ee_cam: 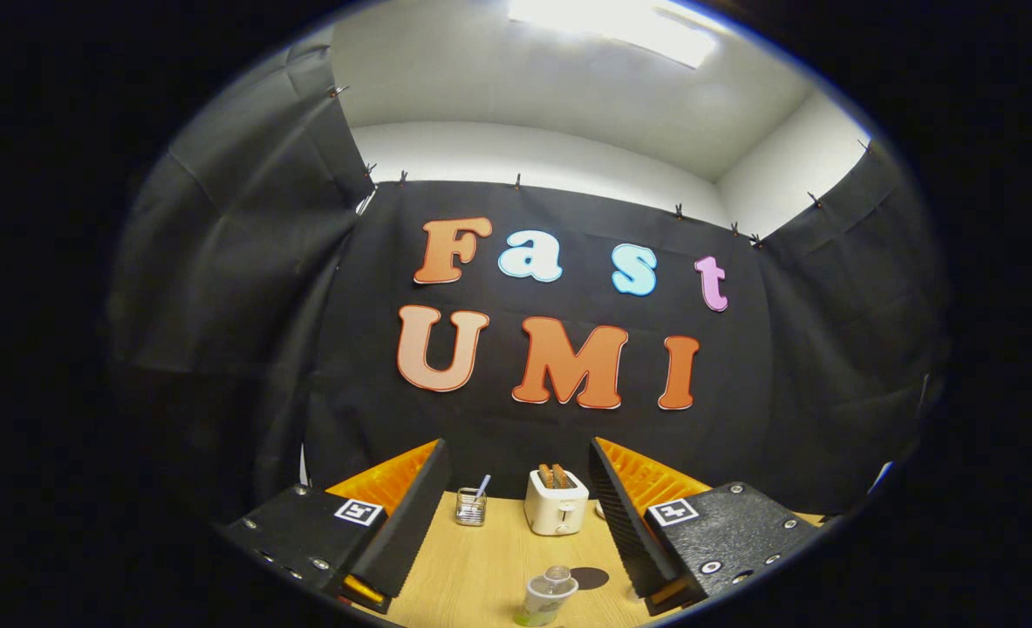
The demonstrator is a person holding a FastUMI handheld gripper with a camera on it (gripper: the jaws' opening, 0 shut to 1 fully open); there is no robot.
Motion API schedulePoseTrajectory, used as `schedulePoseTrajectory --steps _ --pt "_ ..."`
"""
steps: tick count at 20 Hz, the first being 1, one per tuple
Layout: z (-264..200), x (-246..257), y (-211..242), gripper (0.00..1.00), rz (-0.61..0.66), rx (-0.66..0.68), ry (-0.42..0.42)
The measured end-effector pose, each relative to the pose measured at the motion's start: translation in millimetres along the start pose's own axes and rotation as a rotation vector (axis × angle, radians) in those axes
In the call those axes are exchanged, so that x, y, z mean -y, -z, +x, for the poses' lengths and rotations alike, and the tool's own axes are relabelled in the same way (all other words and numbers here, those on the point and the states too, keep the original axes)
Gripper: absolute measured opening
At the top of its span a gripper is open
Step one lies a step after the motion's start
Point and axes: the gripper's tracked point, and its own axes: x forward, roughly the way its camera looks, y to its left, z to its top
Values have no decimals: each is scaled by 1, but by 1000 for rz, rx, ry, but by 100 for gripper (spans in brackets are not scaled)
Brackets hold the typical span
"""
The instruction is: Take the bottle from table, then pour the juice into the cup, finally place the bottle on the coaster
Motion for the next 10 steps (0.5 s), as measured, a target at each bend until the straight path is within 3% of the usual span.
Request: schedulePoseTrajectory --steps 4,10 --pt "9 12 15 95 30 -4 2" --pt "12 42 71 95 55 -113 38"
